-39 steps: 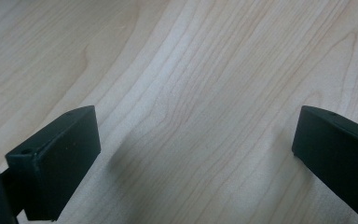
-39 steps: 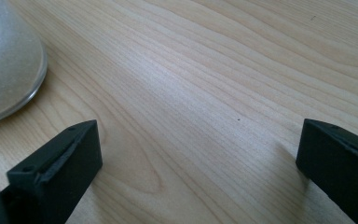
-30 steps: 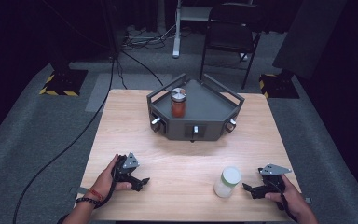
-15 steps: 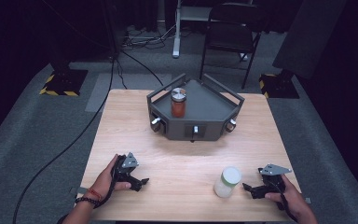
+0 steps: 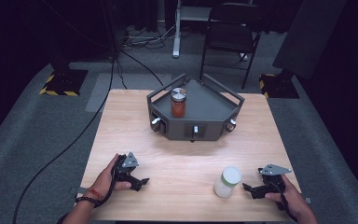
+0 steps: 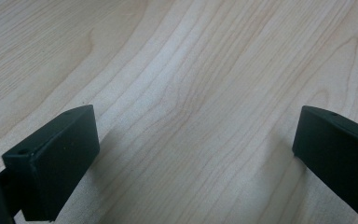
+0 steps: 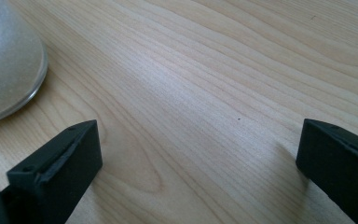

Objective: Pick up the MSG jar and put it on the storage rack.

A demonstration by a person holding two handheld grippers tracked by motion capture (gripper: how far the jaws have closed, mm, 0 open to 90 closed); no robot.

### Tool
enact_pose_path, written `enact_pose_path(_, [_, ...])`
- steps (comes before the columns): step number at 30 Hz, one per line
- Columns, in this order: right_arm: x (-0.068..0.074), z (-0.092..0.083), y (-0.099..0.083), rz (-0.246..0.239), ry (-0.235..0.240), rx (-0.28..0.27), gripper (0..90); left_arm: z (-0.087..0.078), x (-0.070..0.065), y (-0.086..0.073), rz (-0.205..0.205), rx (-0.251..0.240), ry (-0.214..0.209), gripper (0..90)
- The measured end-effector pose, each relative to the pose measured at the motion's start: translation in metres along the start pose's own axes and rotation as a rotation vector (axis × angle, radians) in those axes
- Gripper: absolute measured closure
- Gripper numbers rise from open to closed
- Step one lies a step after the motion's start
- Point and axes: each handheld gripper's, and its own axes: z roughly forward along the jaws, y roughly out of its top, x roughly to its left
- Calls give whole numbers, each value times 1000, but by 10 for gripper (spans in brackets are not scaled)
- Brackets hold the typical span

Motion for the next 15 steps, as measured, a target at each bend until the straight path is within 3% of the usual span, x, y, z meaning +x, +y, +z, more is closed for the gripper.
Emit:
enact_pose_path(10, [1,0,0,-5,-5,-2,2,0,-1,0,-2,0,2,0])
enact_pose_path(15, [3,-3,-5,-35,-12,-19,12,0,-1,0,-3,-1,2,0])
